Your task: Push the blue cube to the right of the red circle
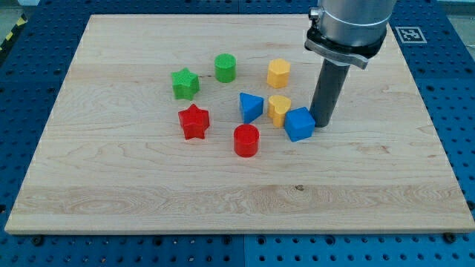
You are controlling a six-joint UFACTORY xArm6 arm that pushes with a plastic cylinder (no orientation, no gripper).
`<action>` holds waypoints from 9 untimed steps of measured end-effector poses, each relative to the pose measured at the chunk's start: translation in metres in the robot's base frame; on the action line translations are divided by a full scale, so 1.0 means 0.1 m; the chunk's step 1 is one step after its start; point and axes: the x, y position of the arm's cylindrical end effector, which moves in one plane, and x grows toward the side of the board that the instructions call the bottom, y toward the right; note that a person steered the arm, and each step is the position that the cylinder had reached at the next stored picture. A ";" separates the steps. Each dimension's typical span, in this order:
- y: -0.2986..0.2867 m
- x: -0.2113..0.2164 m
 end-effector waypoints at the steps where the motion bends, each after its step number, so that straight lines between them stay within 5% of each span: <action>1: -0.10 0.08; 5: -0.16 0.15; 9: 0.97 0.21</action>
